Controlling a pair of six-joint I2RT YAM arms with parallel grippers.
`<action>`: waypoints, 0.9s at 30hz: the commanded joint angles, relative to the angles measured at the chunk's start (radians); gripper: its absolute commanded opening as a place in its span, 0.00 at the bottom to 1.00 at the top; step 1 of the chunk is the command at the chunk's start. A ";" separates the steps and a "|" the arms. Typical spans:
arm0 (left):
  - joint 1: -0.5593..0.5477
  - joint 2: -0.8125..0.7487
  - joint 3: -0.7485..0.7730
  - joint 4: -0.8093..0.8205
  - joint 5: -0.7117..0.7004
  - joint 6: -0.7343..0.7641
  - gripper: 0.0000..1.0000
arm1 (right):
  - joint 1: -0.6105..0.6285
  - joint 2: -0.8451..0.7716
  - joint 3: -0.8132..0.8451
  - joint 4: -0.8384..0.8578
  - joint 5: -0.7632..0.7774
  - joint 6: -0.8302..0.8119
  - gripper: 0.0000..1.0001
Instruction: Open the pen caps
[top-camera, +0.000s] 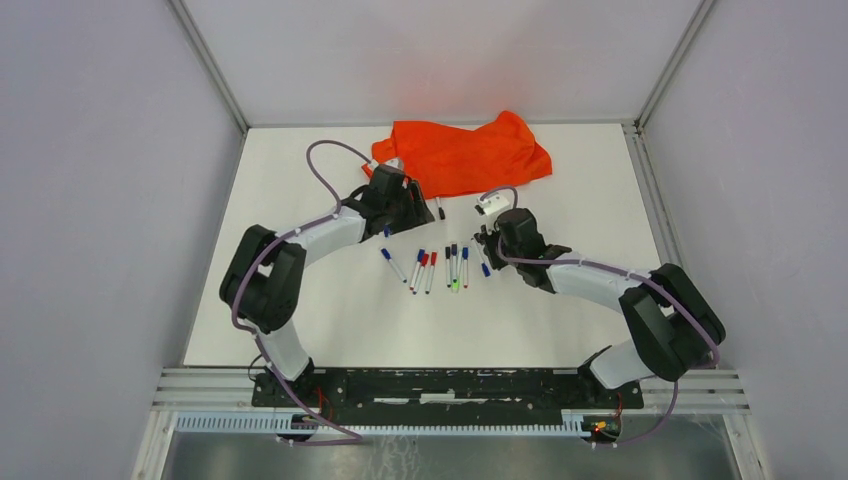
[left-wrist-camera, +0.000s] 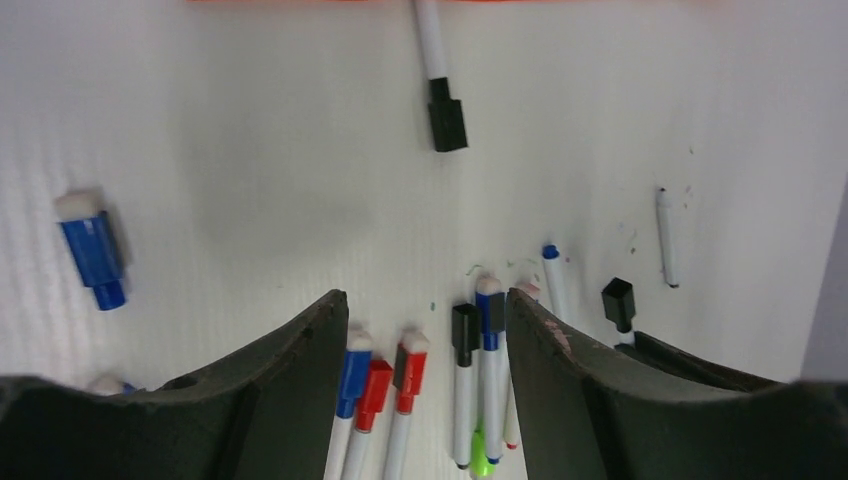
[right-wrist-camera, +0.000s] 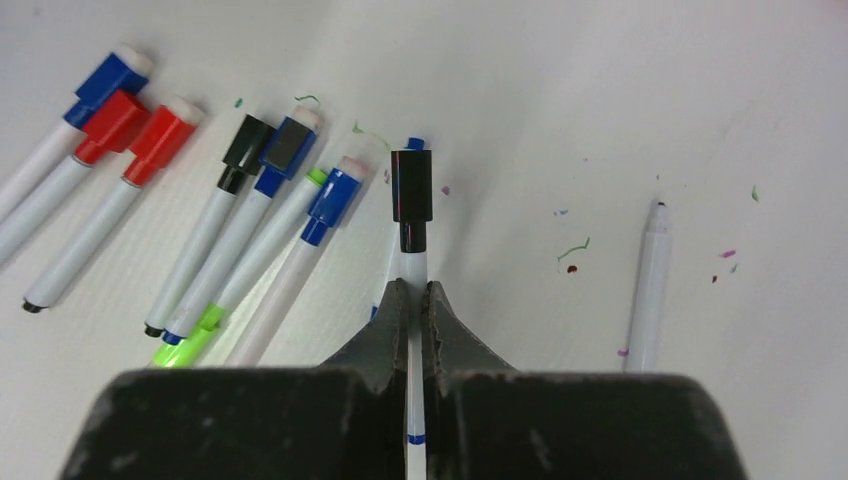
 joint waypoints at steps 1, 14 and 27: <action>-0.032 -0.034 -0.017 0.140 0.137 -0.092 0.65 | 0.005 -0.025 0.011 0.050 -0.092 0.016 0.00; -0.115 0.009 -0.001 0.218 0.172 -0.175 0.66 | 0.029 -0.026 0.017 0.140 -0.192 0.088 0.00; -0.143 0.032 -0.022 0.250 0.170 -0.210 0.66 | 0.034 -0.056 0.008 0.204 -0.208 0.124 0.00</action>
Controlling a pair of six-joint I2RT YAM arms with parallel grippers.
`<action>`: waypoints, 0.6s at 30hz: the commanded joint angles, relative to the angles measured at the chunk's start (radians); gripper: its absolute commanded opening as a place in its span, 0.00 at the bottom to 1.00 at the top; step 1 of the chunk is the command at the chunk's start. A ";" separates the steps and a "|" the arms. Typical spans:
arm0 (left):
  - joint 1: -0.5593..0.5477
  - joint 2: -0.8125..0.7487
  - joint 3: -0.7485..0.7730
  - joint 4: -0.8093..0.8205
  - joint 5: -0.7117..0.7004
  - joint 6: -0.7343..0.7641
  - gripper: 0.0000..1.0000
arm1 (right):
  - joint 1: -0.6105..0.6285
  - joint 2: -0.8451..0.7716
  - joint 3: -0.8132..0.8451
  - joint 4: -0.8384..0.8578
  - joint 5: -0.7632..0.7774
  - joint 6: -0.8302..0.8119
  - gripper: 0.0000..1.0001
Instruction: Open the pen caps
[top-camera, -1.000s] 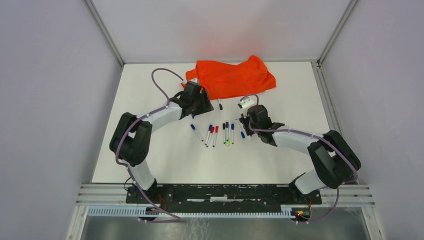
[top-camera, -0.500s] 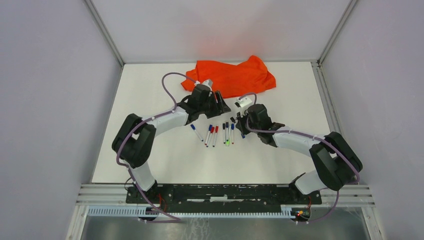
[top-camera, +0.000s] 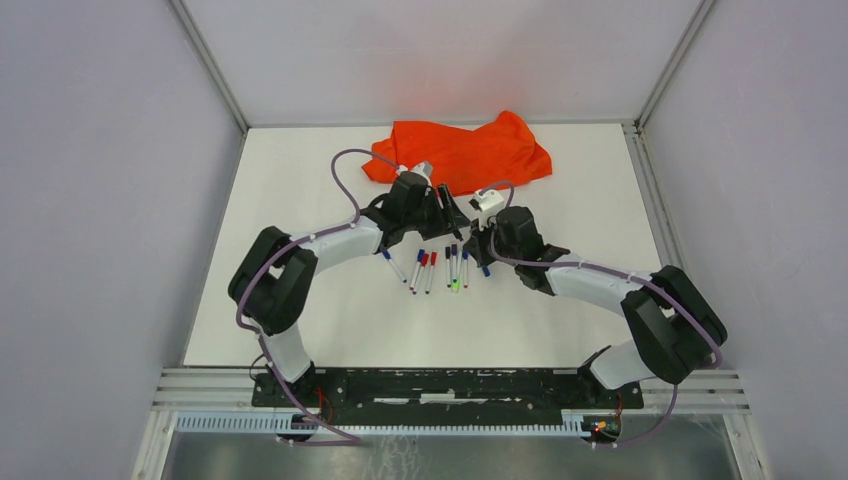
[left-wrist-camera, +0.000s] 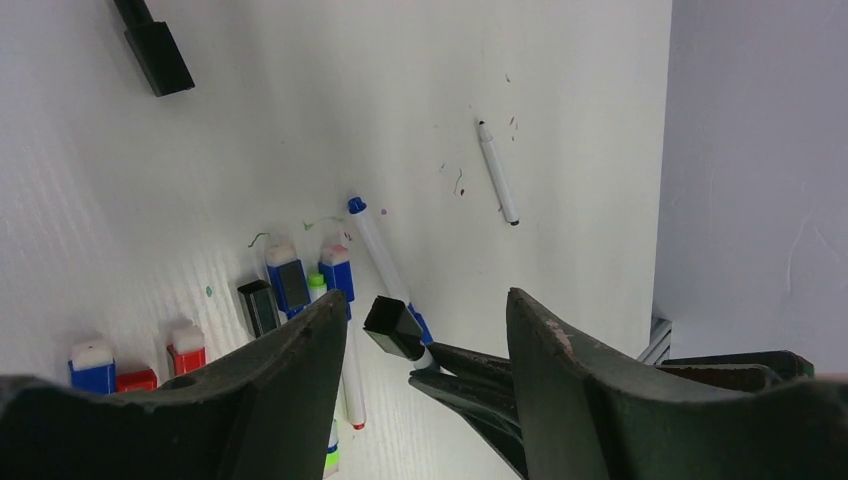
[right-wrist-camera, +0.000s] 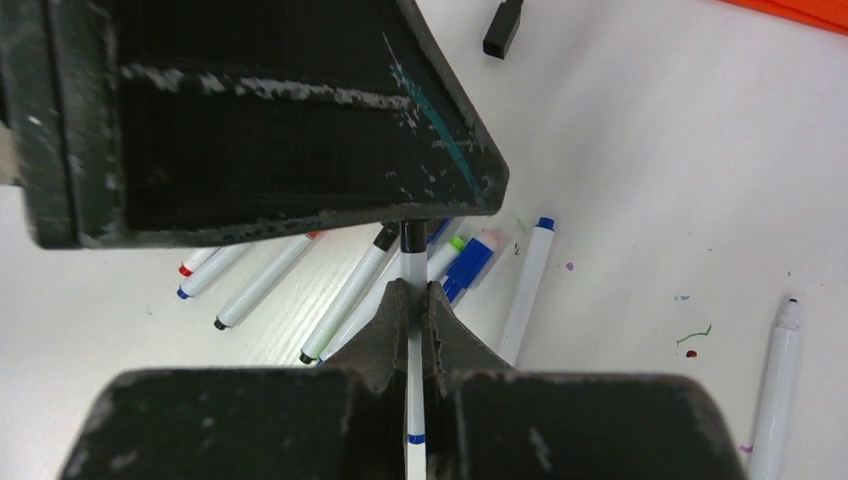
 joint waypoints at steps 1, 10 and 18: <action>-0.012 0.016 -0.008 0.046 0.013 -0.044 0.66 | 0.006 -0.043 0.006 0.072 -0.017 0.025 0.00; -0.025 0.017 -0.022 0.083 0.013 -0.070 0.61 | 0.007 -0.046 -0.004 0.110 -0.031 0.048 0.00; -0.027 0.008 -0.065 0.130 0.008 -0.099 0.36 | 0.009 -0.051 -0.029 0.140 -0.040 0.068 0.00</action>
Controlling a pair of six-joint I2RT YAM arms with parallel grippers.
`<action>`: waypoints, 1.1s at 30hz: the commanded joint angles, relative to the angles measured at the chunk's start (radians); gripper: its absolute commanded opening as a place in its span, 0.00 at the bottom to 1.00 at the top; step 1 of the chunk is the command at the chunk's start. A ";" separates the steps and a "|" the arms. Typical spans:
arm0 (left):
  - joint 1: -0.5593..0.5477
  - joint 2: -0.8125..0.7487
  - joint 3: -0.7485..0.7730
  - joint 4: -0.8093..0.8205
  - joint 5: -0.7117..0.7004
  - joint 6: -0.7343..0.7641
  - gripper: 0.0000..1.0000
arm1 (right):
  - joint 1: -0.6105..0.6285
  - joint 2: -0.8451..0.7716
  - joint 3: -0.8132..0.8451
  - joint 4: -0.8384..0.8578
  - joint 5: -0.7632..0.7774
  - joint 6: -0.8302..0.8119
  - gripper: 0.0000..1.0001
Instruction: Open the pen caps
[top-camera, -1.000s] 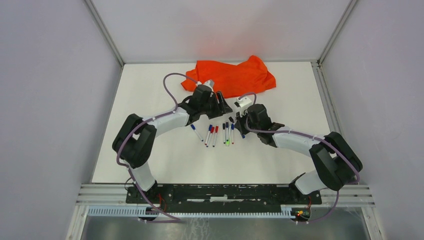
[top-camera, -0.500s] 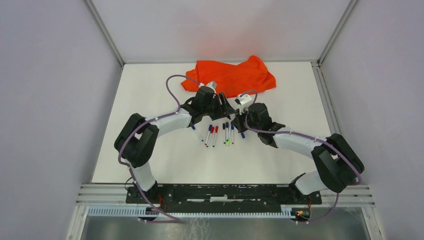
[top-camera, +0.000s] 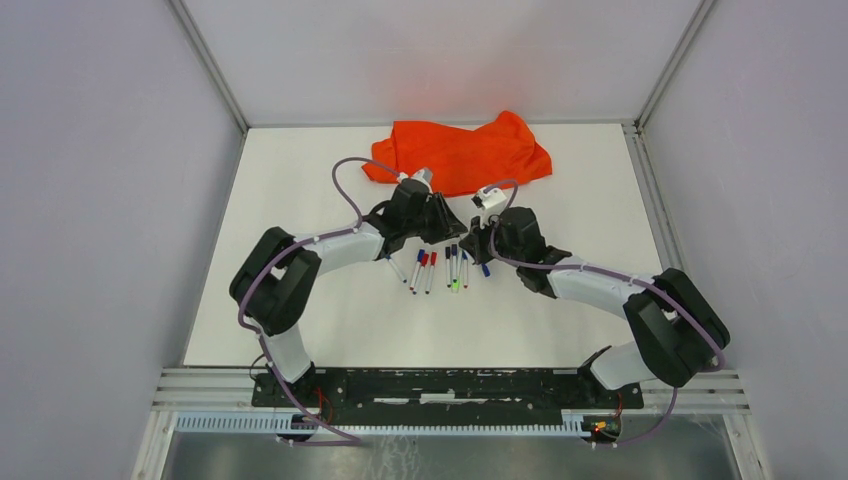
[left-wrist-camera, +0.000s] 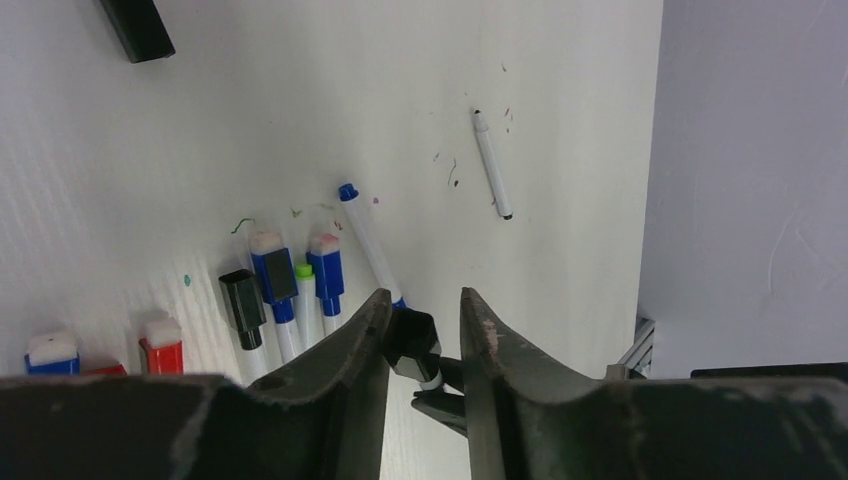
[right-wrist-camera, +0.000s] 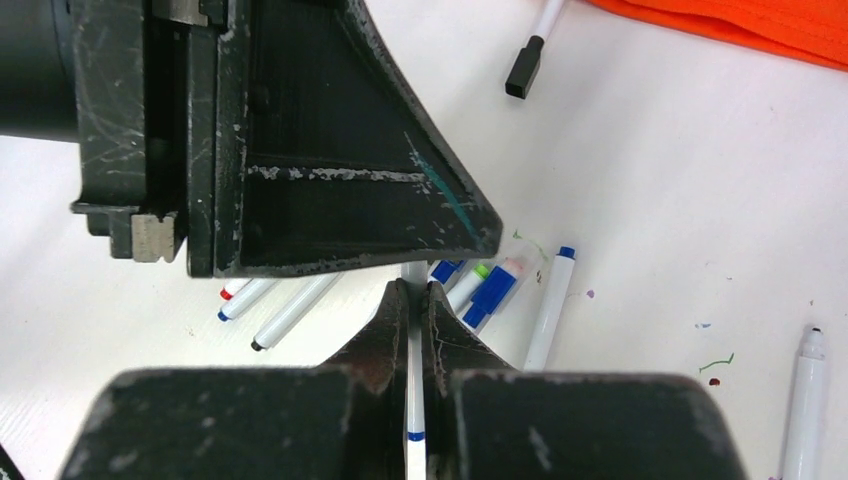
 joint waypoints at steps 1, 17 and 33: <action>-0.005 0.003 -0.030 0.076 0.008 -0.045 0.32 | 0.005 -0.035 -0.015 0.058 -0.016 0.020 0.00; -0.006 -0.013 -0.003 0.081 0.076 0.024 0.02 | 0.006 -0.025 -0.031 0.068 -0.062 0.011 0.24; -0.004 -0.033 0.029 0.062 0.072 0.033 0.02 | 0.005 0.007 -0.058 0.073 -0.063 0.003 0.00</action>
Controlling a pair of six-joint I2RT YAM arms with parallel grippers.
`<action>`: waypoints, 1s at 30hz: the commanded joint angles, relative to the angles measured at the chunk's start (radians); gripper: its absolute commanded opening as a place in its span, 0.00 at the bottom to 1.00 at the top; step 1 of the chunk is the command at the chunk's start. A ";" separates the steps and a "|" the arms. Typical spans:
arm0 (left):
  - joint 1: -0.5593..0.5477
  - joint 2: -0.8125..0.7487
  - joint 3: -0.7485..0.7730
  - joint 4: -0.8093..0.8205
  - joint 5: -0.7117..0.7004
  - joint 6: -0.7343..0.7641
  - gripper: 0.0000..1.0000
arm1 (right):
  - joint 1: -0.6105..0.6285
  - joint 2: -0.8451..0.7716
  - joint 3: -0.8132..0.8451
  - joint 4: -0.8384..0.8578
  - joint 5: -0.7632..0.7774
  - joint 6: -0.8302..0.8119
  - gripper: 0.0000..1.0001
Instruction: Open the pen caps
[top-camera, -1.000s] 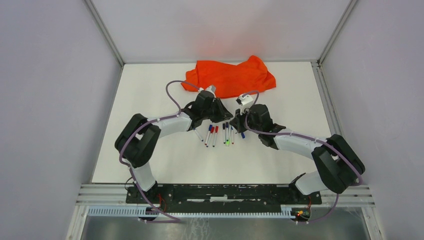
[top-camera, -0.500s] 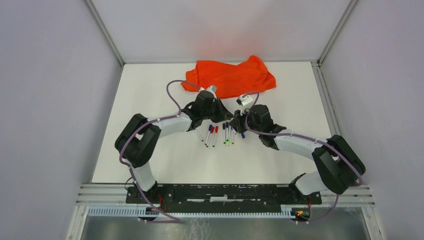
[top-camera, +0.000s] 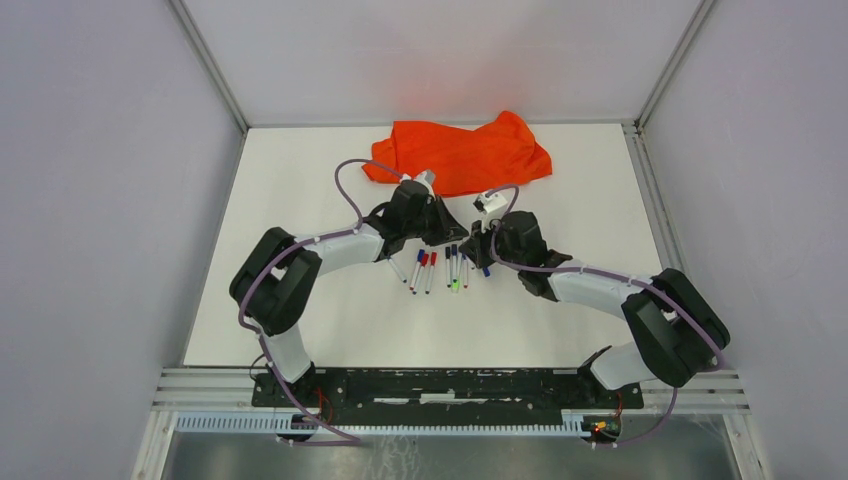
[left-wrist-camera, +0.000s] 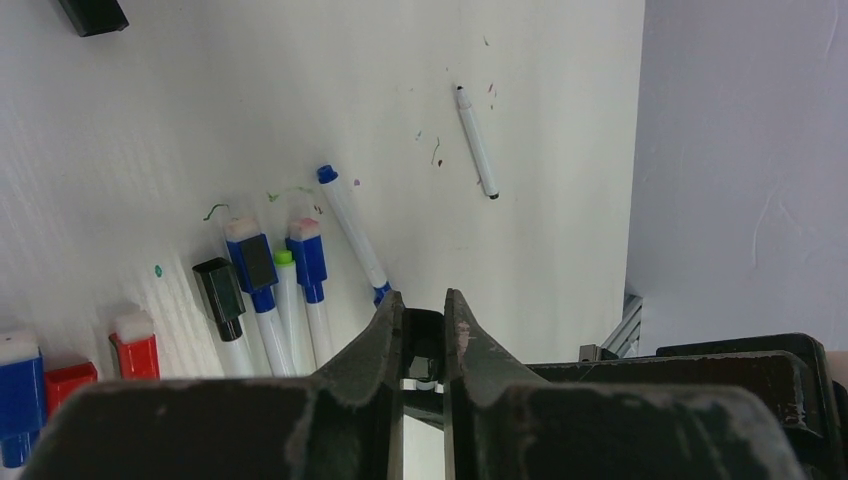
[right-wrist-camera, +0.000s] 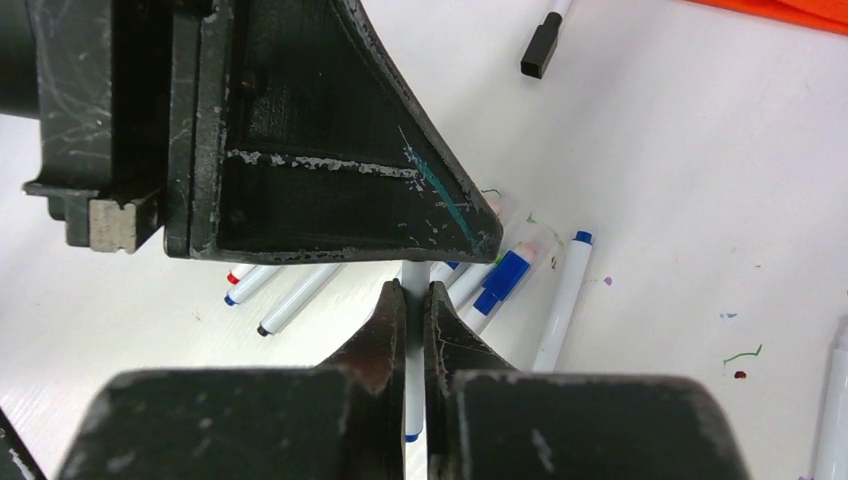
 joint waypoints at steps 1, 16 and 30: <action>-0.002 -0.032 0.060 0.021 0.007 0.037 0.02 | 0.007 0.010 -0.018 0.030 -0.029 -0.012 0.00; 0.084 0.041 0.255 -0.134 -0.190 0.060 0.02 | 0.009 -0.038 -0.042 -0.181 0.066 -0.085 0.00; 0.084 0.055 0.359 -0.397 -0.418 0.156 0.02 | 0.036 -0.062 -0.013 -0.277 0.276 -0.123 0.00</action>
